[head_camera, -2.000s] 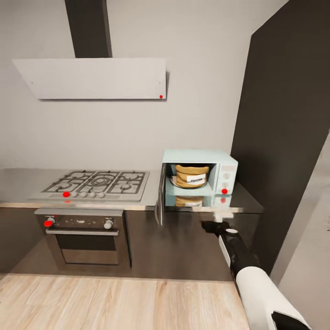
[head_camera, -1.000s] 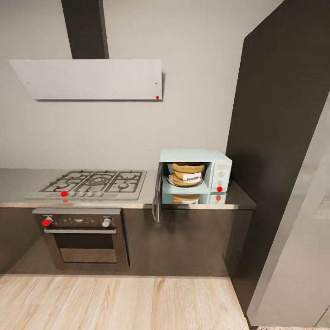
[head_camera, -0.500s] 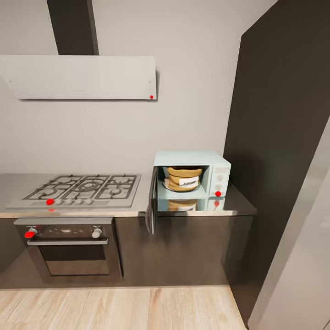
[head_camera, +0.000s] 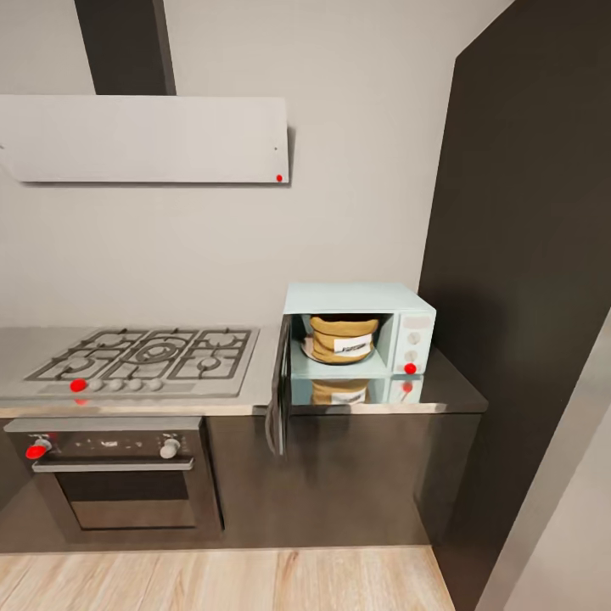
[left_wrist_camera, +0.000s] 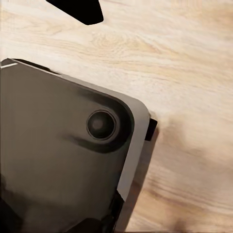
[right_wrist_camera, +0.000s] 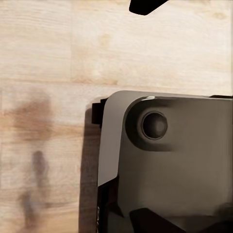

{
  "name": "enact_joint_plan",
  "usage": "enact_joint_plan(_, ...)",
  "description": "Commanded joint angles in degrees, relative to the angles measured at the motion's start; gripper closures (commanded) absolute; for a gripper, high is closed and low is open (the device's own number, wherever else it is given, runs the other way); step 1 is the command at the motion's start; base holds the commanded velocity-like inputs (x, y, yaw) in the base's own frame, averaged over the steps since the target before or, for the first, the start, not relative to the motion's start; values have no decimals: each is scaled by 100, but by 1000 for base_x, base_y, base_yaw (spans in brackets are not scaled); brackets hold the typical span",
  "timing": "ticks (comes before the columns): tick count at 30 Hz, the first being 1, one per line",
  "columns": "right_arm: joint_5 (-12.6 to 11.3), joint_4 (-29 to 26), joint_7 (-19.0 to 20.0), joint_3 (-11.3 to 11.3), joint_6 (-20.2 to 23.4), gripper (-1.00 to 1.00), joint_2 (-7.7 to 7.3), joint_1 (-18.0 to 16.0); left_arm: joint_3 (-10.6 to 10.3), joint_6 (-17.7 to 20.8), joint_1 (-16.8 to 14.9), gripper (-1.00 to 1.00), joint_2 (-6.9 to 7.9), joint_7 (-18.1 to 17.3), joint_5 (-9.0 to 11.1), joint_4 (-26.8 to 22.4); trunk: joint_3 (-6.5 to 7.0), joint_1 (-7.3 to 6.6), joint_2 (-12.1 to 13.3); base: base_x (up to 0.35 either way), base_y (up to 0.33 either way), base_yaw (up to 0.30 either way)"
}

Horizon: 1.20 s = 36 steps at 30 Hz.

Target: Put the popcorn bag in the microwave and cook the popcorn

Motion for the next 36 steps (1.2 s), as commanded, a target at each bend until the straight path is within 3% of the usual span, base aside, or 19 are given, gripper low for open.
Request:
enact_joint_plan(1, 40, 18, 11, -43, -29, -100, -2, -6, 3, 51, 3, -100, 27, 31, 15, -417, -6, 0, -4, 2, 0, 0)
enact_joint_plan(4, 39, 18, 11, -48, -27, -100, -13, -5, -3, 526, 2, -100, 40, 39, 8, -1317, -6, 0, -4, 0, 0, 0)
enact_joint_plan(6, 14, 18, 11, -60, -35, -100, -29, -5, -4, 1481, 3, -100, 49, 27, 12, -2766, -6, 0, -4, 0, 0, 0)
enact_joint_plan(7, 5, 18, 11, -64, -31, -100, -27, -5, 3, 2370, -6, -100, 62, 21, 21, -4781, -6, 0, -4, 0, 0, 0)
enact_joint_plan(9, 4, 18, 11, -65, -19, -100, -42, -5, 3, 2961, -27, -100, 51, 15, 30, -5968, -6, 0, -4, 0, 0, 0)
enact_joint_plan(11, 3, 18, 11, -65, -18, -100, -43, -5, 4, 3480, -230, -100, 17, -5, 34, -6578, -6, 0, -4, 0, 0, 0)
enact_joint_plan(12, 3, 18, 11, -65, -18, -100, -43, -5, 0, 3641, -403, -100, 2, -11, 42, -6723, -6, 0, -4, 0, 0, 0)
enact_joint_plan(14, 3, 15, 11, -65, -28, -100, -38, -5, -4, 3887, -1056, -100, -22, -31, 136, -6932, -6, 0, -4, 2, 0, 0)
enact_joint_plan(16, 6, 11, 11, -70, -34, -100, -35, -5, -14, 3985, -1570, -100, -36, -52, 402, -6987, -6, 0, -4, 47, 0, 0)
enact_joint_plan(19, 10, 10, 11, -79, -38, -100, -35, -5, -40, 4018, -2010, -100, -60, -74, 764, -7076, -6, 0, -4, 74, 0, 0)
enact_joint_plan(22, 13, 9, 14, -73, -8, -100, -29, -5, -76, 3977, -2163, -100, -56, -71, 881, -7290, -6, 0, -4, 83, 0, 0)
enact_joint_plan(31, 58, 9, 4, -62, -55, -100, -28, -5, -179, 3949, -2208, -100, -5, -49, 881, -7413, -6, 0, -4, 26, 0, 0)
enact_joint_plan(36, 48, 9, 5, -62, -223, -100, -11, -5, -338, 3964, -2204, -100, 7, -39, 871, -7415, -6, 0, -4, 0, 0, 0)
